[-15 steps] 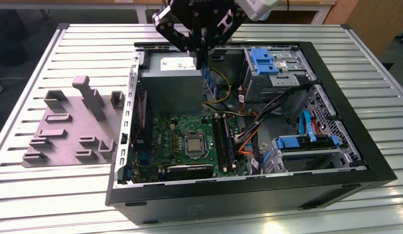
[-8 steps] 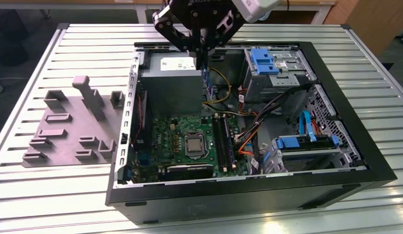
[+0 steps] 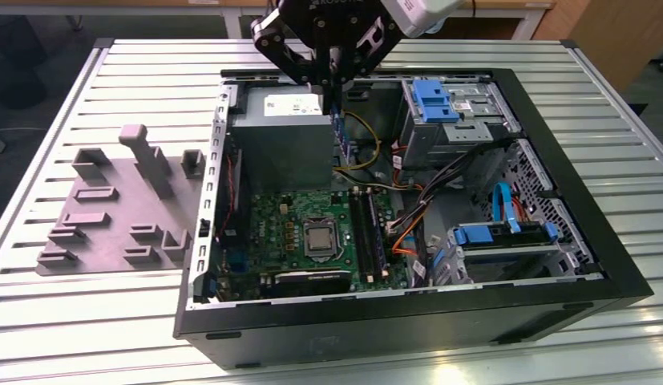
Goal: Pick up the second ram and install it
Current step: 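Insert the second ram into the second slot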
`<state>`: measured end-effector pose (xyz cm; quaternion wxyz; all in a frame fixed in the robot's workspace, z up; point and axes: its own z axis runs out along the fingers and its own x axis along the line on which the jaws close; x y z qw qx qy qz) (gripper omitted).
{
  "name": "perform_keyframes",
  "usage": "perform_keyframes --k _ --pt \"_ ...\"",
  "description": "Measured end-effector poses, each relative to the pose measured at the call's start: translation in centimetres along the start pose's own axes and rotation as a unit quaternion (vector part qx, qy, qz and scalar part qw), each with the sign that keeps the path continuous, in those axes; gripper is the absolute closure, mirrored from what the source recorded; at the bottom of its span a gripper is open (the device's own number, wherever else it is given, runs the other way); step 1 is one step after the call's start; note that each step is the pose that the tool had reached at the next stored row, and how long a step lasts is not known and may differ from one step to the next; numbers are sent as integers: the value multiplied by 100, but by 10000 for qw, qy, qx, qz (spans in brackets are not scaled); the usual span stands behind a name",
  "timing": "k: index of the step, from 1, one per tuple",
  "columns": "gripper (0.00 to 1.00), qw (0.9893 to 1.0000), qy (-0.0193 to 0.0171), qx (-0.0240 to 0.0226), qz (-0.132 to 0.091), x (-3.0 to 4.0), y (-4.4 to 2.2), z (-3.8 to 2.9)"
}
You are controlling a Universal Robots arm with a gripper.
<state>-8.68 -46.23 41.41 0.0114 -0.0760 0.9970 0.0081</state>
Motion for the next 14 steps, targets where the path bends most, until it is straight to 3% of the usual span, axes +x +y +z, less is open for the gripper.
perform_keyframes --k 14 --pt "86 10000 0 0 1 -2 -1 49"
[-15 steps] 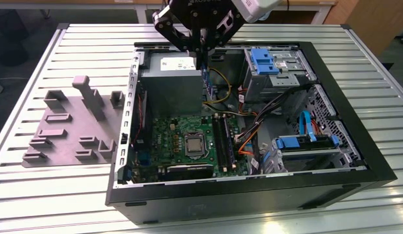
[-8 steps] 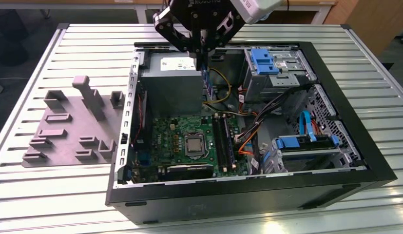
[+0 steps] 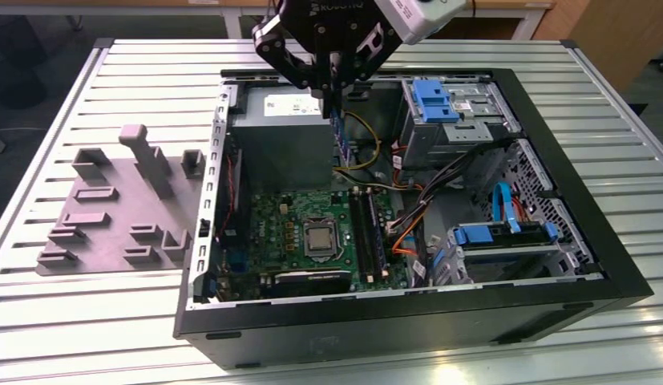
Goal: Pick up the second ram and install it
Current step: 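Insert the second ram into the second slot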
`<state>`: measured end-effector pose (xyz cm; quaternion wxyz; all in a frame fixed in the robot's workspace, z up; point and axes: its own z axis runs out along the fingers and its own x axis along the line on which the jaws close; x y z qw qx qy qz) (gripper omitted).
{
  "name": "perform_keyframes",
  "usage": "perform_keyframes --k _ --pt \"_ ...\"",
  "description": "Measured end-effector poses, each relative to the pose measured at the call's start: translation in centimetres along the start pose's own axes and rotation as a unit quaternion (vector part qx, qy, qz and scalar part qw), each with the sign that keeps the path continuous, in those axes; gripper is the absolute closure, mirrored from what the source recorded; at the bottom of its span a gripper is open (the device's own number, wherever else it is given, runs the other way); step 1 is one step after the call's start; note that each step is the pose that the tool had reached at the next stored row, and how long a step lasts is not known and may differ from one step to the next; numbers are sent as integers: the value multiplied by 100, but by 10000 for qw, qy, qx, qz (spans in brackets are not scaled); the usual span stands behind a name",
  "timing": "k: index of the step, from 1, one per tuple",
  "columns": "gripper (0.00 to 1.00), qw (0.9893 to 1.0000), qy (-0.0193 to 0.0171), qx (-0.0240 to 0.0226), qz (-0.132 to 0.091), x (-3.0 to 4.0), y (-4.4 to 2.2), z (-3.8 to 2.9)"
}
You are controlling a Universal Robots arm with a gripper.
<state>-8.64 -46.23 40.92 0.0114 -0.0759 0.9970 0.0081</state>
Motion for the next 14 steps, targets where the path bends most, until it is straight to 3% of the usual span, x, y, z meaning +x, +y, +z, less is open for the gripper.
perform_keyframes --k 10,14 --pt "86 10000 0 1 10 0 0 3" --pt "86 9997 -2 17 246 -2 -1 10"
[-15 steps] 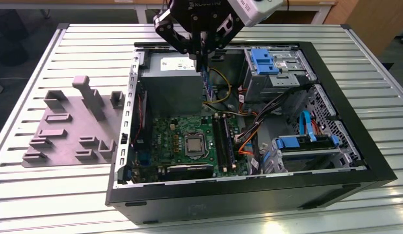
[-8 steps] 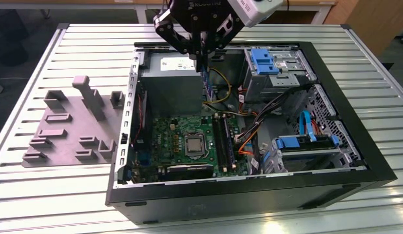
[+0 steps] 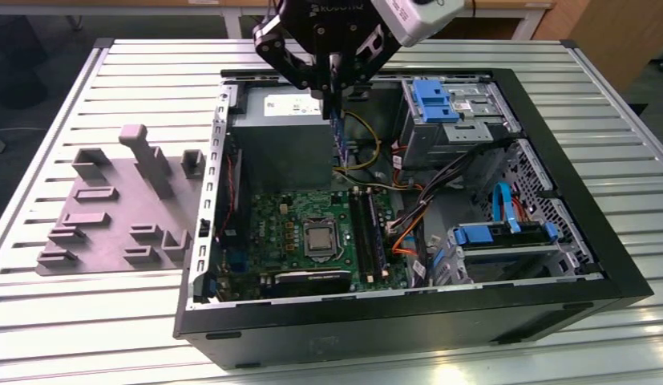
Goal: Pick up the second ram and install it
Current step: 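Insert the second ram into the second slot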
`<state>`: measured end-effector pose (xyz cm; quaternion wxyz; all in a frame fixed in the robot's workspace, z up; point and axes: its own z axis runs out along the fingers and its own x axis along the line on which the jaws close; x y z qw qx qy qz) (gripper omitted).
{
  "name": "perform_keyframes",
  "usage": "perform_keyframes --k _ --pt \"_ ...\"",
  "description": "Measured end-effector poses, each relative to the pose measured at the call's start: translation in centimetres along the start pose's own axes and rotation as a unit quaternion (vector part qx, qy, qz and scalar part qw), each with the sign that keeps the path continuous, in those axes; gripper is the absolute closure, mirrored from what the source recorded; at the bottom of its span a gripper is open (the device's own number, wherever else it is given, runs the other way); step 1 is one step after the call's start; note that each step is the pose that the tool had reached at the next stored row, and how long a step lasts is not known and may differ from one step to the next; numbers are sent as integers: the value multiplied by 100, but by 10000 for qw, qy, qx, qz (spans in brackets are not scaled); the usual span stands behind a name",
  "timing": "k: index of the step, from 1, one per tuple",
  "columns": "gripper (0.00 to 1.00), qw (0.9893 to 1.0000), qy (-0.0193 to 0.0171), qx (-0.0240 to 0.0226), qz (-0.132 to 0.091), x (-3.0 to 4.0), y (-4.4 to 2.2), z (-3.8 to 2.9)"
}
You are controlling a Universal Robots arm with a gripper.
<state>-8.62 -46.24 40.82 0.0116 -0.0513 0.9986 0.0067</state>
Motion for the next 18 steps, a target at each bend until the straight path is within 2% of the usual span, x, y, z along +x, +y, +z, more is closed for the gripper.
perform_keyframes --k 2,7,11,15,18 --pt "86 9999 -1 4 104 0 0 1" --pt "86 9999 -1 5 120 -9 0 17" --pt "86 9999 -2 5 149 -26 -4 66" --pt "86 9995 -10 11 315 -28 -4 126" --pt "86 9993 -10 14 364 -29 -4 138"
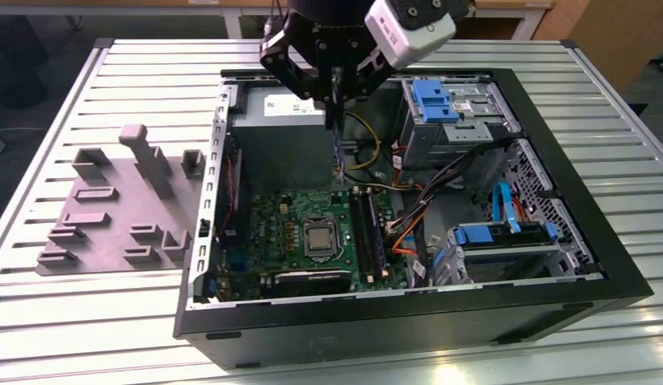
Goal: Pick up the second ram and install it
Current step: 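Insert the second ram into the second slot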
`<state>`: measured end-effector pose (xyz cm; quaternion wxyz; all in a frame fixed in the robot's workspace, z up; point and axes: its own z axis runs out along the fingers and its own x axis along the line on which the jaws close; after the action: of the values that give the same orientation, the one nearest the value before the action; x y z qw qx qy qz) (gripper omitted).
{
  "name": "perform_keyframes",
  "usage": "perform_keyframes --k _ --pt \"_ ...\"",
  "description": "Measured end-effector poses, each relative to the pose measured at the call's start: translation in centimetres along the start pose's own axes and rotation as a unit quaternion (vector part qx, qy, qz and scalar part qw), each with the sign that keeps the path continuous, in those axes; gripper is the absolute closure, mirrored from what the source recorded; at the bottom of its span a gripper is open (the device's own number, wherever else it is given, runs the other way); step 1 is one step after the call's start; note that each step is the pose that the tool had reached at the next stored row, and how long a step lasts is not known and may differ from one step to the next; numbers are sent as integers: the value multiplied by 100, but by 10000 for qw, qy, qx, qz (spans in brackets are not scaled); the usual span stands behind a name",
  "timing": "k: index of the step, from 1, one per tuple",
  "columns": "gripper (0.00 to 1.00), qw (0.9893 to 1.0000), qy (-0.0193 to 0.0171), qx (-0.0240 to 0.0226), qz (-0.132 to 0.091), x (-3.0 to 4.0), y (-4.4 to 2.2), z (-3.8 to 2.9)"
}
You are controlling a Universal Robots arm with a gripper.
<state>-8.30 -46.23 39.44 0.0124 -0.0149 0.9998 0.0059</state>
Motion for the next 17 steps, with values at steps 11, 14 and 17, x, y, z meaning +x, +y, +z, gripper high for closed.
perform_keyframes --k 11,14,17 --pt "86 10000 -7 12 11 -36 -3 110" --pt "86 9999 -31 23 106 -35 -3 146" --pt "86 9999 -41 30 158 -39 -4 190"
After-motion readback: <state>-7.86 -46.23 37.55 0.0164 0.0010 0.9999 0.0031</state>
